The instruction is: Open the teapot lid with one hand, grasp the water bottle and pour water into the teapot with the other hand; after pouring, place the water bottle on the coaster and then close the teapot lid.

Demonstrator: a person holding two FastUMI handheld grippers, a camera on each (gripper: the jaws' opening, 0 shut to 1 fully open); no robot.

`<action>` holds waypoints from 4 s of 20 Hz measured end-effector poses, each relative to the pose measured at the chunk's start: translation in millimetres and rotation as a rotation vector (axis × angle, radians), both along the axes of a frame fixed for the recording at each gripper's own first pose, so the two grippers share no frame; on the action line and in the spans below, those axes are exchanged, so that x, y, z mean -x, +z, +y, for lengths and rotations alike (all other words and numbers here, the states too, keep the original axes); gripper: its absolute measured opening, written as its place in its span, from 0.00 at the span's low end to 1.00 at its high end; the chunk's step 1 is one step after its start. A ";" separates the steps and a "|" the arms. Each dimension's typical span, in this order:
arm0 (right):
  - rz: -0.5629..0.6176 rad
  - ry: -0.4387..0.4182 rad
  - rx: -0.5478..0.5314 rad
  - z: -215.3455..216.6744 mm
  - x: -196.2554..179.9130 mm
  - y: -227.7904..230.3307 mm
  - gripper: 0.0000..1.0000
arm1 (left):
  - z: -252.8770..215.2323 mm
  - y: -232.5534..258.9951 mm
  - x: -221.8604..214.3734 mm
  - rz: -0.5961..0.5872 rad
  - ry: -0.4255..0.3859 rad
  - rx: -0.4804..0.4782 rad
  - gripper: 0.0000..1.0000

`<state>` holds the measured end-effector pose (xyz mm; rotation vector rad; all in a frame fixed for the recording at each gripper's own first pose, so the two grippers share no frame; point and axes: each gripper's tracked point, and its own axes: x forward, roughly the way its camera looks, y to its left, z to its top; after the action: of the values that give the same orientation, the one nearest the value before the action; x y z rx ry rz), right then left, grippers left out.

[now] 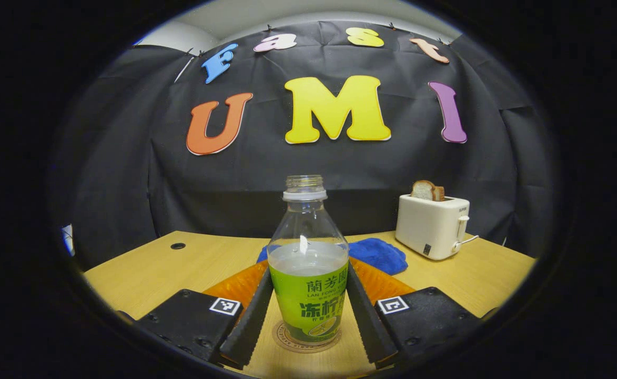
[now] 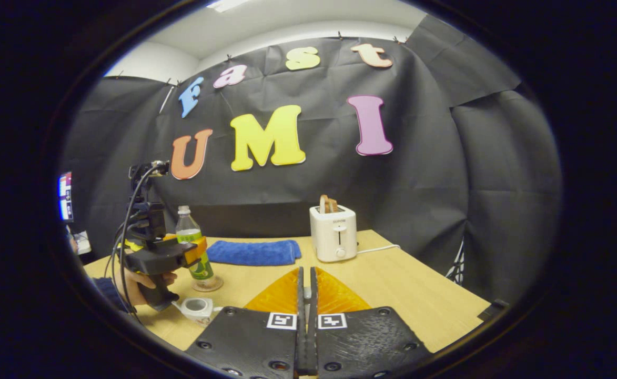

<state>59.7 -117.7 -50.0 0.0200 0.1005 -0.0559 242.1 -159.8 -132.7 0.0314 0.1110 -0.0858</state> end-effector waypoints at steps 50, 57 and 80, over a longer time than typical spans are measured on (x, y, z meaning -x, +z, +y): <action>0.087 0.231 0.022 181.8 -54.0 -99.2 0.02 | 128.5 100.5 196.5 -0.185 -0.021 0.003 0.95; 0.003 0.212 0.060 181.8 -36.3 -39.5 0.97 | 137.2 107.0 201.6 -0.185 0.001 0.016 0.95; -0.111 0.076 0.132 62.7 74.9 70.3 0.96 | 146.6 104.2 213.8 -0.131 0.085 -0.067 0.95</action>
<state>-15.1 -55.1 20.4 -0.1122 -0.0140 0.0144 28.3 -13.2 -28.5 0.0991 -0.0161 0.0046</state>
